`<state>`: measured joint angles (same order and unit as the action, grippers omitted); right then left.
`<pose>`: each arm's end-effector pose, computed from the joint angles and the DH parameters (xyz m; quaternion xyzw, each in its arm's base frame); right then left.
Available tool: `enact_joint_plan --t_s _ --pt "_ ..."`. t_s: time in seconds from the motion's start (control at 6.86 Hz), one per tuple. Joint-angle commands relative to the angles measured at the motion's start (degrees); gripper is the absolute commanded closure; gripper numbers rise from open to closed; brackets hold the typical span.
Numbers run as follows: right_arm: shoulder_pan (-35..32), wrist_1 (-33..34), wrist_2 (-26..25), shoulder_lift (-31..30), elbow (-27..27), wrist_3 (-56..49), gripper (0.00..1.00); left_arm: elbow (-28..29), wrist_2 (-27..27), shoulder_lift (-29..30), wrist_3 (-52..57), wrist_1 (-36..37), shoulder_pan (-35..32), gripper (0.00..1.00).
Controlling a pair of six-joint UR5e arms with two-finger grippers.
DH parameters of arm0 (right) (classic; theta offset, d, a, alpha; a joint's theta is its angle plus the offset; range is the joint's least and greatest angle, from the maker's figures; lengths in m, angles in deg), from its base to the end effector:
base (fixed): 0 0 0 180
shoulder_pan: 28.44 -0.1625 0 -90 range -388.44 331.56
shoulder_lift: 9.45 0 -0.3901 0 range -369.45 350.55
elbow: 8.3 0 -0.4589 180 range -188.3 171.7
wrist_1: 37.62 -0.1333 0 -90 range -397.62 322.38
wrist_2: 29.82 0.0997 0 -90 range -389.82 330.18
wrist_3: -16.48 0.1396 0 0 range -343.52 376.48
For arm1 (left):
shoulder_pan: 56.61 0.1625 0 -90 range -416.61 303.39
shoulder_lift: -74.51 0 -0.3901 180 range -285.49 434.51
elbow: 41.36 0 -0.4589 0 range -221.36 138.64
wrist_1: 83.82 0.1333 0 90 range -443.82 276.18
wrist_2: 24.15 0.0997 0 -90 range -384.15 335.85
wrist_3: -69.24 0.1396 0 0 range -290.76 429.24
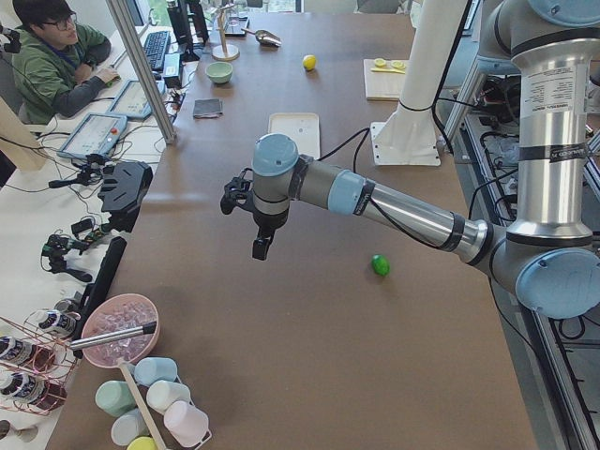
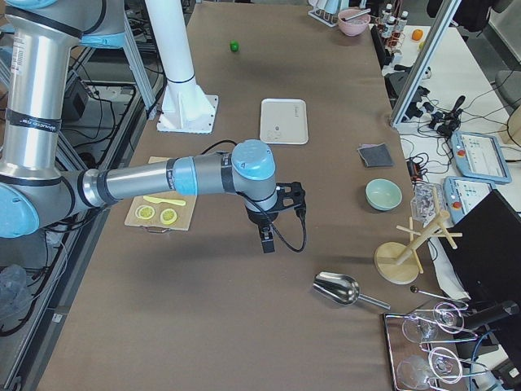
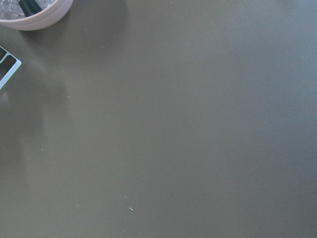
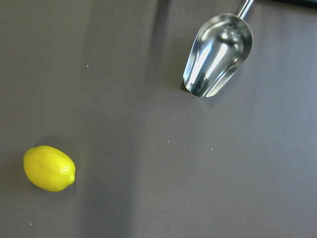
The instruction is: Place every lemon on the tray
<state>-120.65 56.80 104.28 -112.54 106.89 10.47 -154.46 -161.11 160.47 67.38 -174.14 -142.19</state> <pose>0.0543 -0.4708 0.5323 0.0888 -0.3692 -0.0558 0.9234 0.0098 -0.5328 0.4586 0.1326 0.4006 0.0872 0.9024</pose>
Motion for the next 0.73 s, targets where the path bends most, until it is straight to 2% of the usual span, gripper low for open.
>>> enact_joint_plan --t_s 0.0,0.15,0.58 --pt "-0.3 0.0 0.2 -0.1 0.2 -0.1 0.0 5.3 -2.3 -0.2 -0.3 -12.7 0.0 0.01" --pt "-0.2 -0.1 0.2 0.1 0.9 0.1 0.0 5.4 -4.3 -0.5 -0.3 -15.5 -0.1 0.01" --pt "-0.2 -0.1 0.5 -0.2 1.3 0.2 0.0 6.3 -4.3 -1.1 -2.4 -27.2 1.0 0.01"
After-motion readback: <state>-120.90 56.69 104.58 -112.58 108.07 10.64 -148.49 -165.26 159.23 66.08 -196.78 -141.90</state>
